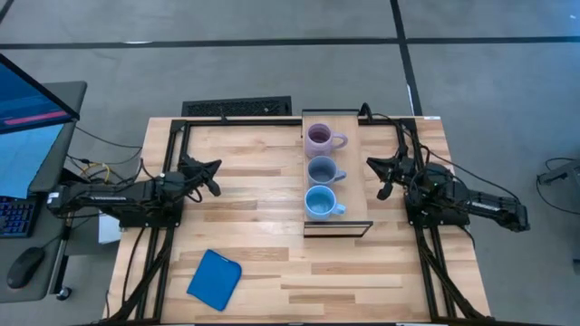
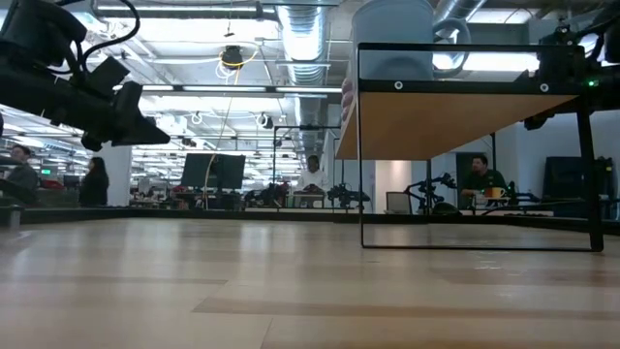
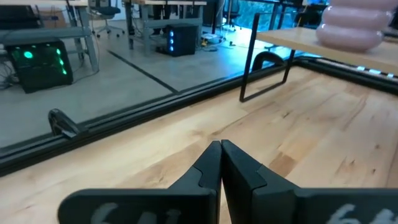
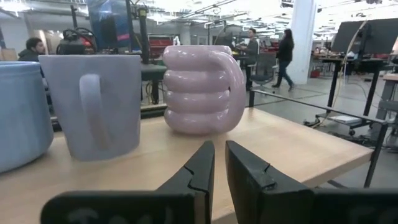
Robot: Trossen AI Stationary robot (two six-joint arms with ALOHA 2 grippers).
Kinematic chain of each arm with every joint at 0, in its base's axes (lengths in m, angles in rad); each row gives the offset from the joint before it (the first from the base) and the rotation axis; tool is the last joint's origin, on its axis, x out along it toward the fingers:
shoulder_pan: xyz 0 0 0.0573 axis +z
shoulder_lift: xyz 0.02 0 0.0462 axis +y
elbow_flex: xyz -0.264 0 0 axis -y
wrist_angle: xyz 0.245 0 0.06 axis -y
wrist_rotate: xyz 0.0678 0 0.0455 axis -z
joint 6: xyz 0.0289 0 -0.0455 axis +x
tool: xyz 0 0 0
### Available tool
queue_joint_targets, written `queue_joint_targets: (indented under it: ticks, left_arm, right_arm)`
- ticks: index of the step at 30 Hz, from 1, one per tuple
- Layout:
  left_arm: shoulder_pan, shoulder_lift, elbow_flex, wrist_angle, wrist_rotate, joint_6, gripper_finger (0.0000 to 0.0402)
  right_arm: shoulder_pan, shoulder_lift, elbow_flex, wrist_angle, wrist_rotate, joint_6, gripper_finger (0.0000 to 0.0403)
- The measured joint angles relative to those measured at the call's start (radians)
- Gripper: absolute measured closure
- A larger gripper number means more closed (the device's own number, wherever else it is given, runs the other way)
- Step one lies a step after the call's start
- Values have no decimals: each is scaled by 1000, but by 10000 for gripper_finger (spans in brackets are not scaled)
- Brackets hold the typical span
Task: Stack small to large cups/mugs on shelf
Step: Return to Home Position
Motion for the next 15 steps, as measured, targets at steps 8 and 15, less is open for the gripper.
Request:
queue_joint_targets:
  ticks: [8,15]
  left_arm:
    - [0,16,0,-1,-18,70,401]
    - [0,16,0,-1,-9,71,402]
  right_arm:
    - [1,0,0,0,2,0,339]
    - [2,0,0,0,3,0,339]
